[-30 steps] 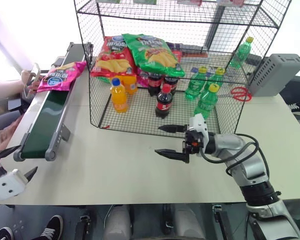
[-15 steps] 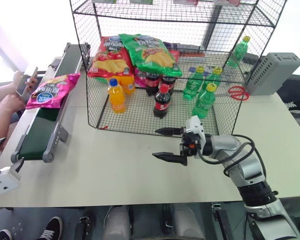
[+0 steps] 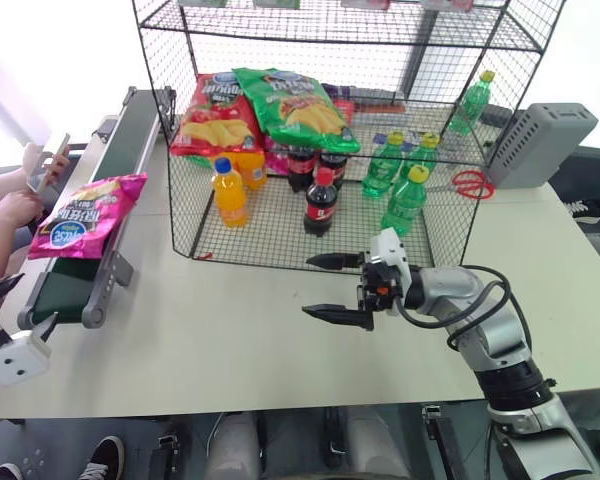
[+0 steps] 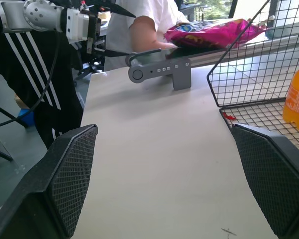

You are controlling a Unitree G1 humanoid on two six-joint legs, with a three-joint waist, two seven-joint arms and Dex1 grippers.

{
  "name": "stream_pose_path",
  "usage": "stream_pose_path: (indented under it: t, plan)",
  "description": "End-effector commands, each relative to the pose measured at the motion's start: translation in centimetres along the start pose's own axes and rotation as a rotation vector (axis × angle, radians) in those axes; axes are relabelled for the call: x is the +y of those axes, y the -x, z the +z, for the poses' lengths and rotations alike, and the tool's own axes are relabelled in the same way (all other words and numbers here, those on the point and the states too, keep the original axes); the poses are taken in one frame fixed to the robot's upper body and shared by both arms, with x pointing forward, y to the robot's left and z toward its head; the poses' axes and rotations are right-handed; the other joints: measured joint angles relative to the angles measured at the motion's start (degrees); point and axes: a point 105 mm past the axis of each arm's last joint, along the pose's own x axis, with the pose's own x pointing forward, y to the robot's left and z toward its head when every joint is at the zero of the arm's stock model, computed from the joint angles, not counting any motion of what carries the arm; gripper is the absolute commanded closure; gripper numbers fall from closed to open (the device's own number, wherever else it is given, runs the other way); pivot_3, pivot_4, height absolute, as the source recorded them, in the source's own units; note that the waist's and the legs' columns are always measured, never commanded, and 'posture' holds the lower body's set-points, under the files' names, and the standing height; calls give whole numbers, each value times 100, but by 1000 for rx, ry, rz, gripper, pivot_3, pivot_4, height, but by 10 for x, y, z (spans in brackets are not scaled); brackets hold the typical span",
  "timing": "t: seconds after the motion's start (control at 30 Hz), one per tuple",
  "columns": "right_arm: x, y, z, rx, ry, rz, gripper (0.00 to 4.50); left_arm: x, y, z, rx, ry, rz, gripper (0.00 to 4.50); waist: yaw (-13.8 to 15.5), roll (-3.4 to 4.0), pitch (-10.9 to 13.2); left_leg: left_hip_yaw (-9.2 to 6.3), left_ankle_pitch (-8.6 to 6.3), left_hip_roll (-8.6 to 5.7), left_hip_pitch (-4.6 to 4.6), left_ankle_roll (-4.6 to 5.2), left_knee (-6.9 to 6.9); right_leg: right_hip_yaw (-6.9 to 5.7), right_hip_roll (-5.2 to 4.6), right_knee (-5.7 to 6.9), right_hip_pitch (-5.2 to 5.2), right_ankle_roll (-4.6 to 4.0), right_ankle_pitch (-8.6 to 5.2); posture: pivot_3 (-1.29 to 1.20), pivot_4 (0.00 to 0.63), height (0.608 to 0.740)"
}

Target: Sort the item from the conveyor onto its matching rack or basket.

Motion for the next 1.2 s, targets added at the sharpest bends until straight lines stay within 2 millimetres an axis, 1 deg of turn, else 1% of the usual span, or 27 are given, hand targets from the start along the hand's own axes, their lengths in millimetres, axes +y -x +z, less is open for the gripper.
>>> stream_pose_path:
  t: [0.03, 0.57, 0.73, 0.83, 0.93, 1.07, 1.13, 1.2]
  plan:
    - [1, -1, 11, -19, 52, 7, 39, 8, -1, -1, 2, -22, 26, 0, 0, 0, 0, 0, 0, 0, 0, 0, 0, 0, 0, 0, 0, 0, 0, 0, 150, 740]
    - [0, 0, 13, -10, 67, -3, 39, 7, -8, 3, -5, -7, 29, 0, 1, 0, 0, 0, 0, 0, 0, 0, 0, 0, 0, 1, 0, 0, 0, 0, 150, 740]
    - [-3, 1, 14, -4, 77, -16, 39, 4, -10, 4, -13, 14, 14, 0, 0, 0, 0, 0, 0, 0, 0, 0, 0, 0, 0, 1, 0, 0, 0, 0, 150, 740]
    - [-5, 2, 14, -2, 90, -29, 0, 4, -13, 7, -26, 41, 13, 865, 0, 0, 0, 0, 0, -1, 0, 0, 0, 0, 0, 1, 0, 0, 0, 0, 150, 740]
    - [-7, 4, 14, 2, 94, -41, 0, 5, -15, 10, -38, 50, 14, 2368, 1, -1, 0, 0, 0, -1, 0, 0, 0, 0, 0, 1, 0, 0, 0, 0, 150, 740]
    - [-10, 5, 13, 4, 105, -57, 0, 18, -17, 11, -42, 98, 75, 4414, 1, -1, 0, 0, 0, -1, 0, 0, 0, 0, 0, 2, 0, 1, 0, 0, 150, 740]
    - [-11, 5, 13, 4, 110, -60, 0, 27, -18, 9, -43, 151, 117, 4469, 1, -1, -1, 0, 0, -1, 0, 0, 0, 0, 0, 2, 1, 1, 1, 0, 150, 740]
    - [-12, 5, 13, 1, 114, -66, 0, 38, -18, 11, -66, 268, 168, 4469, 0, -1, -1, 0, 0, -1, 0, 0, 1, 0, 0, 2, 1, 1, 1, 0, 150, 740]
